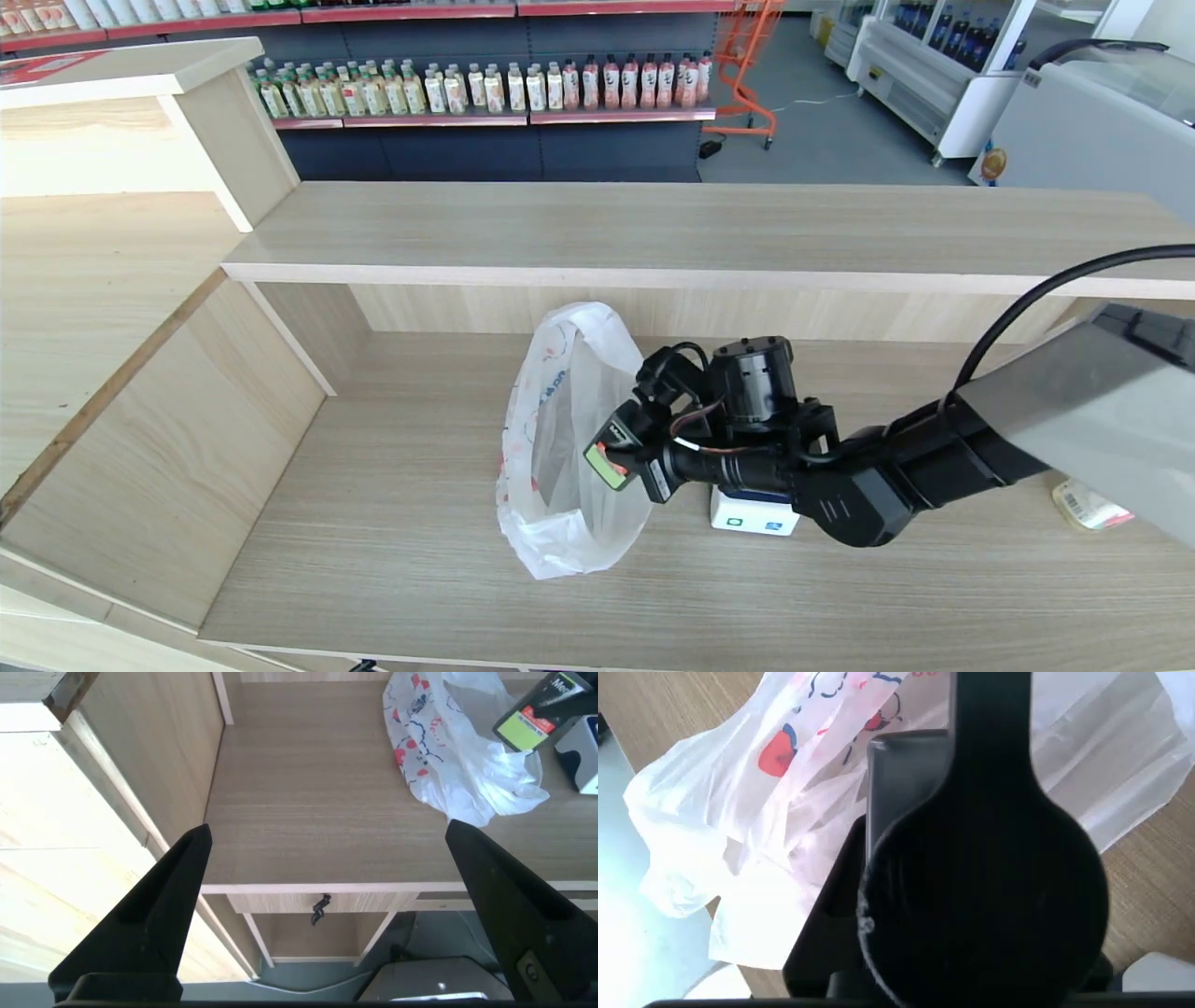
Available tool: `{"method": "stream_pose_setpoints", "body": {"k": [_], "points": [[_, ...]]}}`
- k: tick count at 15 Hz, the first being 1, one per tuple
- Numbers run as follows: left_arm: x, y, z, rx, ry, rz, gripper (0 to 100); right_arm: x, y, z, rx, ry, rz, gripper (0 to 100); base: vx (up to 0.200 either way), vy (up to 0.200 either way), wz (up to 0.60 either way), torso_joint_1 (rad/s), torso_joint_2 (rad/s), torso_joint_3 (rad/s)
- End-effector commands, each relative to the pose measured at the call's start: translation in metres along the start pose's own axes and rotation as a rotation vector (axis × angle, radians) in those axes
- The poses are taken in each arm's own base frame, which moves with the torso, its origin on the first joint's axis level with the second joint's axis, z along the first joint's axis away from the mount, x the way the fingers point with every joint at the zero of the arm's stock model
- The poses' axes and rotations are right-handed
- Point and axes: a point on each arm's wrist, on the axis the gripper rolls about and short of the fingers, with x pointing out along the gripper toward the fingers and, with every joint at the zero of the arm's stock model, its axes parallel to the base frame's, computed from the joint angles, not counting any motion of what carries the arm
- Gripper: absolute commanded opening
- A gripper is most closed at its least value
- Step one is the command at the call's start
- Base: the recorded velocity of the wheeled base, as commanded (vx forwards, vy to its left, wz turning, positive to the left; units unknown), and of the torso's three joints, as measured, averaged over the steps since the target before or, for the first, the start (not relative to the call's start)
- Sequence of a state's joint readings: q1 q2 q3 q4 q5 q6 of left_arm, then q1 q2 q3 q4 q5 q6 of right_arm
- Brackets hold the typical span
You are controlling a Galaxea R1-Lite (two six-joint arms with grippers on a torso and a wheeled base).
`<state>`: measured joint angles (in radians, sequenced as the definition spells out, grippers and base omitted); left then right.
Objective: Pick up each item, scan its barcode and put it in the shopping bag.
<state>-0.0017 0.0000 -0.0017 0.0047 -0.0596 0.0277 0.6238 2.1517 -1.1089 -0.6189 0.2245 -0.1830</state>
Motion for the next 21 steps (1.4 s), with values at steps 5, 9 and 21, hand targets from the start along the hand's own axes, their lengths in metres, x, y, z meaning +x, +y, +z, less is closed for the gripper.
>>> {"method": "stream_pose_setpoints", "body": {"k": [5,9,21], "points": [[0.0,0.0,0.0,0.001,0.002,0.001,100,0.055,0.008,-0.021,-0.176,0.021,0.037,0,0.0,0.0,0.0,0.0,0.0,0.0],[0.0,0.0,0.0,0.0,0.002,0.001,100,0.064,0.006,-0.023,-0.188,0.013,0.035,0,0.0,0.0,0.0,0.0,0.0,0.0],[0.0,0.0,0.0,0.0,0.002,0.001,100,-0.023,-0.016,0.025,0.287,-0.022,-0.002,100,0.0,0.0,0.0,0.0,0.0,0.0]]}}
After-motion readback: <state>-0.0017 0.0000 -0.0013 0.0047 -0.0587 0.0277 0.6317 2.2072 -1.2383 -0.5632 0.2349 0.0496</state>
